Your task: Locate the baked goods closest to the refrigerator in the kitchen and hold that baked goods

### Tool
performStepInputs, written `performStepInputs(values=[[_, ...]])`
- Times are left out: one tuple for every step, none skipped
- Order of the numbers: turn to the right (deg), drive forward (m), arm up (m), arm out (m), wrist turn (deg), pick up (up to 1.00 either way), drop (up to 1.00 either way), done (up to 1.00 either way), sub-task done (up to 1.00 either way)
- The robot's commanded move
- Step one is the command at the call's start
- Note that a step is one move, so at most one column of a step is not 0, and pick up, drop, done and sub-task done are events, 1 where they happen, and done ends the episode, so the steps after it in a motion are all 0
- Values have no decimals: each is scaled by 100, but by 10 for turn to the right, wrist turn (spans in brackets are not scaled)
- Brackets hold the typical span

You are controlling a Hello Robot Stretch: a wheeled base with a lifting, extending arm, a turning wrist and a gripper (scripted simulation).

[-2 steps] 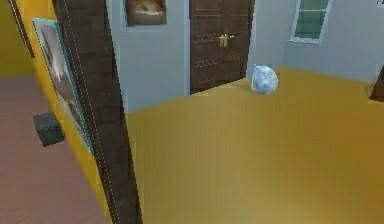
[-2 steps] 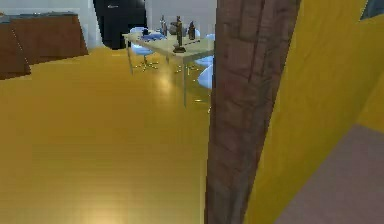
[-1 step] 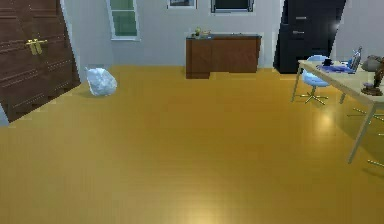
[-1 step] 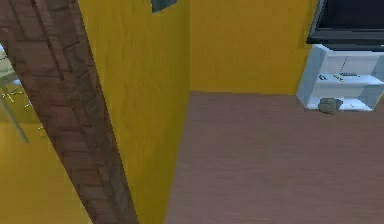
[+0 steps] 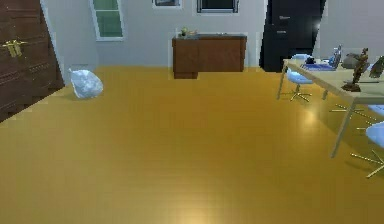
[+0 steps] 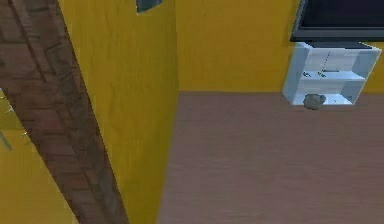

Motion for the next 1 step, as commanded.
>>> performStepInputs(values=[[0,40,0,0,0,0,0,0,0]])
